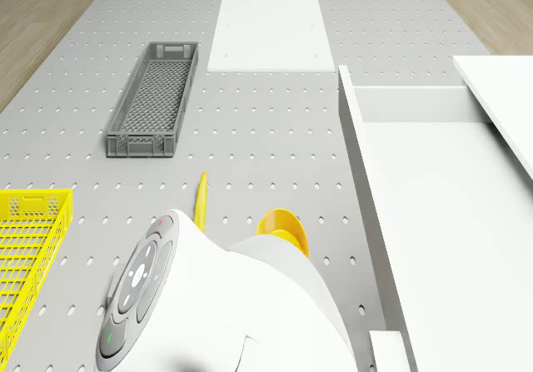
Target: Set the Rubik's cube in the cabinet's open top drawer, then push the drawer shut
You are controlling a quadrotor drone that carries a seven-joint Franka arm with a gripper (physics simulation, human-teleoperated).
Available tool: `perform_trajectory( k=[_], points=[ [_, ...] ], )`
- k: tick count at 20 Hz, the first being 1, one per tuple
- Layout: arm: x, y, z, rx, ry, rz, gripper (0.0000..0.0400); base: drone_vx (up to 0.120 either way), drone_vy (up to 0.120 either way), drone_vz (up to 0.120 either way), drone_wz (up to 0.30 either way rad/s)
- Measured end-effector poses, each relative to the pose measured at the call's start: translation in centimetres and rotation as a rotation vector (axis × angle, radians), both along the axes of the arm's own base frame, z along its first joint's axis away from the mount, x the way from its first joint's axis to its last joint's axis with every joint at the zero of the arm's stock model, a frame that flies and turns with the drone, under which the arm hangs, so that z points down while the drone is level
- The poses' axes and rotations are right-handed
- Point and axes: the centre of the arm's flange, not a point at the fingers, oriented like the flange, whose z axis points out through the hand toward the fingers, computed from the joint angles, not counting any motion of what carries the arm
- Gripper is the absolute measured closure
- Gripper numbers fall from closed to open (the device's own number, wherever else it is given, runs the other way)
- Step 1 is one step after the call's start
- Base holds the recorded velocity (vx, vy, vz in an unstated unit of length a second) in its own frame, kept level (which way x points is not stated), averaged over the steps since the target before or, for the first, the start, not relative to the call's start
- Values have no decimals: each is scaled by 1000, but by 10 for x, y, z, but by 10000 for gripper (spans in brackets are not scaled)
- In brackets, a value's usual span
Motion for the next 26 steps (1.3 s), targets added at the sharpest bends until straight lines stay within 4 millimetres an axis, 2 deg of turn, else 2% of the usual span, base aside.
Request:
perform_trajectory(
  k=[4,7,9,13,15,18,24,26],
  points=[
    [4,-32,32,-422,-31,-16,292,0,0,50,0],
    [6,-54,49,-606,-40,-47,293,0,0,107,0],
    [7,-64,56,-686,-44,-61,294,0,0,0,0],
    [8,-77,66,-782,-47,-78,294,0,0,-80,0],
    [8,-81,68,-809,-48,-83,295,60,-100,-120,0],
    [8,-84,71,-836,-49,-88,295,93,-120,-120,0],
    [8,-87,73,-860,-50,-92,295,0,-7,-100,0],
    [8,-87,74,-864,-50,-93,295,0,-100,-120,0]
  ],
)
